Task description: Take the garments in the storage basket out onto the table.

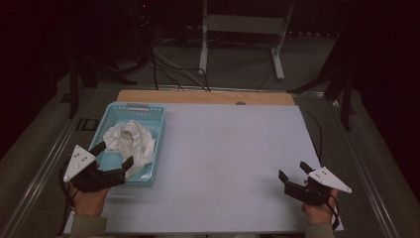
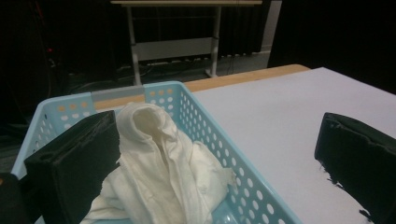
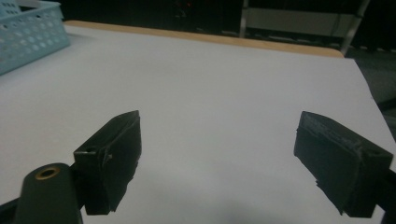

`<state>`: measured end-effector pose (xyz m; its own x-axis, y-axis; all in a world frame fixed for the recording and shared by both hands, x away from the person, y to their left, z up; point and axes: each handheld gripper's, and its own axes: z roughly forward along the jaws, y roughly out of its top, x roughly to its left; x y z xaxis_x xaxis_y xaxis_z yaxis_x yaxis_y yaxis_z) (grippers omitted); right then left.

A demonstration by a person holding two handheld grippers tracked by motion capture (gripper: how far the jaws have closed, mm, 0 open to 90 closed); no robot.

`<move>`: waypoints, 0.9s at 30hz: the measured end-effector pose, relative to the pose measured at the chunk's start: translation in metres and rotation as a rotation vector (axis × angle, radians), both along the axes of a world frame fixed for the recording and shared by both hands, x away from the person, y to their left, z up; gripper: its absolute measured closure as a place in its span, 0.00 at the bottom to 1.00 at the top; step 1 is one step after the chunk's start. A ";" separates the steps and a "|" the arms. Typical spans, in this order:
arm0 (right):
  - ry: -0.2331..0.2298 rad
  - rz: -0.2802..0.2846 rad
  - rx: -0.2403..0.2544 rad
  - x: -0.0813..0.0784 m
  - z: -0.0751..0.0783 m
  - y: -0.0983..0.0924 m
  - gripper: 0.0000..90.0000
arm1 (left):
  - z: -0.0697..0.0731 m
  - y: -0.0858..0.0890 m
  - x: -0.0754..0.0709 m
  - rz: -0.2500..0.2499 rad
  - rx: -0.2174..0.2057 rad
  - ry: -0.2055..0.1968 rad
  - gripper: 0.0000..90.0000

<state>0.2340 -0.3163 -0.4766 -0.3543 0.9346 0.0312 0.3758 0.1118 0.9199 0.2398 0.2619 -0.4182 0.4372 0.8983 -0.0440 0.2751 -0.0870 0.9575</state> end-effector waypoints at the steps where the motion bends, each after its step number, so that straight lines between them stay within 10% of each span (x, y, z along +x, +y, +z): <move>1: -0.002 0.003 -0.003 0.000 0.000 0.001 0.17 | 0.000 0.000 0.000 -0.003 -0.001 0.000 0.01; 27: -0.040 0.016 0.015 -0.003 0.001 0.000 0.15 | 0.009 0.005 0.006 -0.033 -0.001 -0.003 0.01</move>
